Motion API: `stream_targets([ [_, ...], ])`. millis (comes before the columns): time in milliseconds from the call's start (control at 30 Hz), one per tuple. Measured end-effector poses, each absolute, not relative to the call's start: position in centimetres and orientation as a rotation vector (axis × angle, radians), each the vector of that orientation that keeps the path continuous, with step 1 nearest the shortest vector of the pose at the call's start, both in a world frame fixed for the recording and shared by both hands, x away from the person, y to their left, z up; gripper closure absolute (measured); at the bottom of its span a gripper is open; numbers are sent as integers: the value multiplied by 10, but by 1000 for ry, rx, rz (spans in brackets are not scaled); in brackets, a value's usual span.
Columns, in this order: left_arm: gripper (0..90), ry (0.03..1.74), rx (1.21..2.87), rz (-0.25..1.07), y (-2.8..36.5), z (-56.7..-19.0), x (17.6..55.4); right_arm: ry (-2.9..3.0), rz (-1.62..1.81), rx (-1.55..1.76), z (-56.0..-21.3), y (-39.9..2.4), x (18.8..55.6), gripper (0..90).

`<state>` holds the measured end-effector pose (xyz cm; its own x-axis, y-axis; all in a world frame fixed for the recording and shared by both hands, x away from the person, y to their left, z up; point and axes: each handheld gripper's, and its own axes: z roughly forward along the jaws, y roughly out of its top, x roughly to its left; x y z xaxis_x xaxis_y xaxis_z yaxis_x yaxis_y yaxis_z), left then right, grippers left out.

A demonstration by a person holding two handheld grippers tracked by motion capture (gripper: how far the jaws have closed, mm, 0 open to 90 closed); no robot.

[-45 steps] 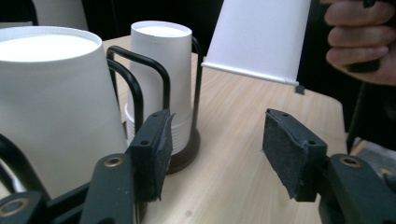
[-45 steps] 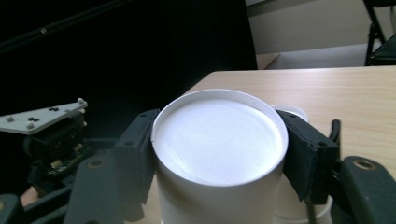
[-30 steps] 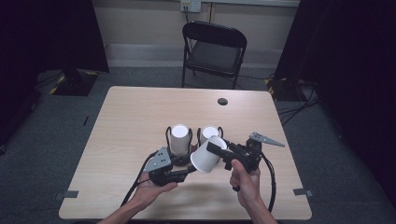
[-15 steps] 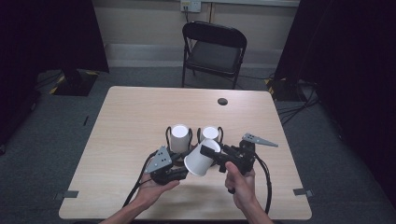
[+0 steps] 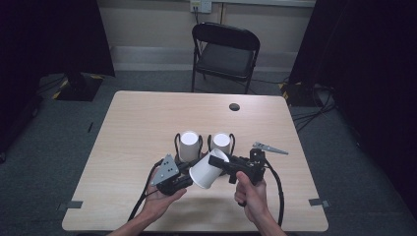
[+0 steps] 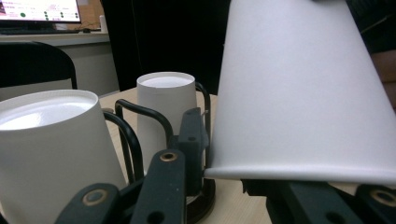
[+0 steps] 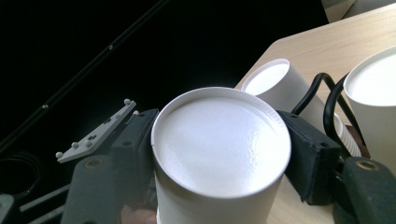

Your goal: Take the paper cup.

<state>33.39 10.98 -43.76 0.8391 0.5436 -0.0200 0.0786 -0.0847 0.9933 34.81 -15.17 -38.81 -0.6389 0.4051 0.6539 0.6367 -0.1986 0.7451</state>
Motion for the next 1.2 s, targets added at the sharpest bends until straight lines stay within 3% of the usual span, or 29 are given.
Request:
stream_targets([
  [467, 838, 514, 1662, 312, 109, -433, 330, -2025, -2007, -1270, -387, -151, 346, 240],
  [1200, 840, 553, 1760, 191, 120, -426, 332, -2120, -2066, -1274, -381, -164, 346, 220],
])
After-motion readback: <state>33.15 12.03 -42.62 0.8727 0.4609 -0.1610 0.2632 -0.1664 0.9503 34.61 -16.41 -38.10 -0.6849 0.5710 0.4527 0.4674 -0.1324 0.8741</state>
